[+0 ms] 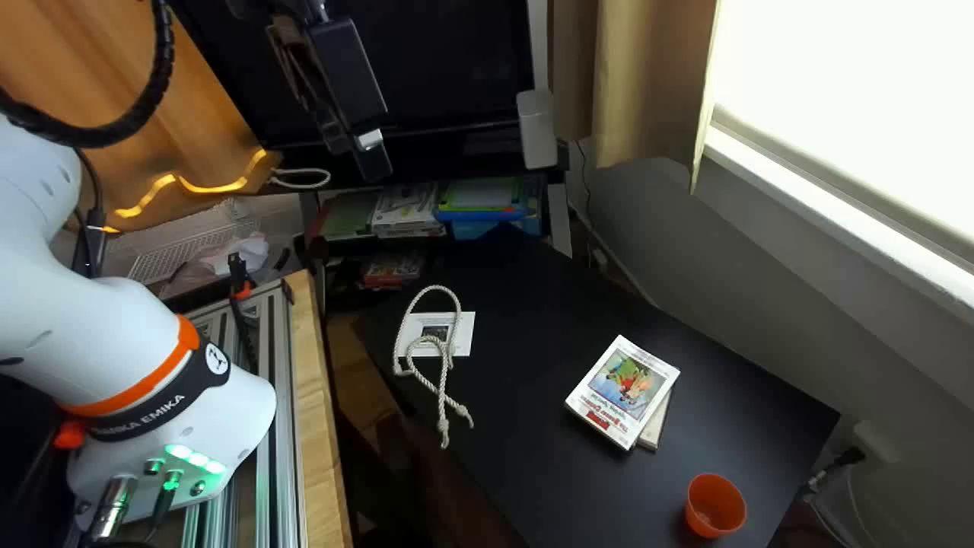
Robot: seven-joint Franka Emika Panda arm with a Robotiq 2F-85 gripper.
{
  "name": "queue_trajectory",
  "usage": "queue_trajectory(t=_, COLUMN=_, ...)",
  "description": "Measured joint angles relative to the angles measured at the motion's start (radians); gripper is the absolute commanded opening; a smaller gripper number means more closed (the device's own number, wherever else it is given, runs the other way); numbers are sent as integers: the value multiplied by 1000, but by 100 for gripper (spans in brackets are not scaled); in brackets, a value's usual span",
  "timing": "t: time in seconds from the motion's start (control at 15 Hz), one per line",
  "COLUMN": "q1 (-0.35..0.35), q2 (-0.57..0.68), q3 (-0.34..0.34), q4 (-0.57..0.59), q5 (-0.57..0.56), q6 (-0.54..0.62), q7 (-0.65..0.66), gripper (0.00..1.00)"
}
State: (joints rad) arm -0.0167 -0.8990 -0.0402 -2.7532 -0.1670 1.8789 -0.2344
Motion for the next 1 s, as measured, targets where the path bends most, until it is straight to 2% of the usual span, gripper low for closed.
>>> queue_trajectory(t=0.47, q1=1, q2=8, q3=-8, q4=0, q5=2, q6=0, q7=-2, gripper=100)
queue_trajectory(t=0.67, q1=2, q2=70, q3=-103, q4=0, q5=21, q6=8, q7=-63, gripper=100)
queue_trajectory(t=0.87, q1=4, q2=189, q3=-235, q4=8, q5=71, q6=59, q7=-189, gripper=100)
queue_trajectory(t=1.0, q1=6, q2=288, q3=-290, q4=25, q5=113, q6=96, q7=-258, gripper=100)
